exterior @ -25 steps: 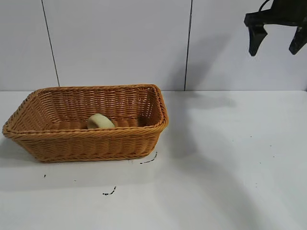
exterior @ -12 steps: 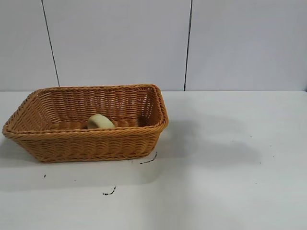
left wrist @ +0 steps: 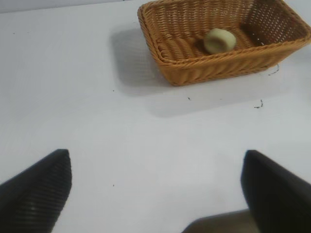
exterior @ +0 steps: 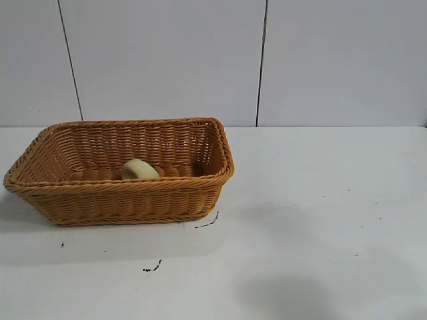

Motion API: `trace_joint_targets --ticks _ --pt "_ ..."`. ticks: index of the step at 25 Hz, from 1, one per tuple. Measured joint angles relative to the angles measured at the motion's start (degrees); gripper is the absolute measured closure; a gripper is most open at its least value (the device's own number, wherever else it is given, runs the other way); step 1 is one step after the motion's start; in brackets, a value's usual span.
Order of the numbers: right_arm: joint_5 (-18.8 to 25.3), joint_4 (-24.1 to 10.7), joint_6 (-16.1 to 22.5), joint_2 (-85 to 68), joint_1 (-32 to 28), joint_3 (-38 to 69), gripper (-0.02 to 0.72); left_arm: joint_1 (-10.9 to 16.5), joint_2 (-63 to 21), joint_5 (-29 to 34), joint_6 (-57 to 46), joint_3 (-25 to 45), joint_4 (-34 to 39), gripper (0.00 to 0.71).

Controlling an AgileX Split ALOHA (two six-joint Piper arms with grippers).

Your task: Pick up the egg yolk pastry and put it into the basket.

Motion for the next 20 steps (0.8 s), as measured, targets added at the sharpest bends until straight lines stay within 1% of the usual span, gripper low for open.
trace_joint_targets --ticks 5,11,12,20 --pt "-1.6 0.4 0.0 -17.8 0.0 7.3 0.057 0.0 0.0 0.0 0.0 0.0 0.0 0.015" --pt "-2.0 0.4 0.0 -29.9 0.0 7.5 0.057 0.0 0.0 0.0 0.0 0.0 0.0 0.015" --pt "-2.0 0.8 0.0 -31.7 0.0 7.5 0.057 0.0 0.0 0.0 0.0 0.0 0.0 0.015" --pt "-2.2 1.3 0.0 -32.6 0.0 7.5 0.057 0.0 0.0 0.0 0.0 0.0 0.0 0.015"
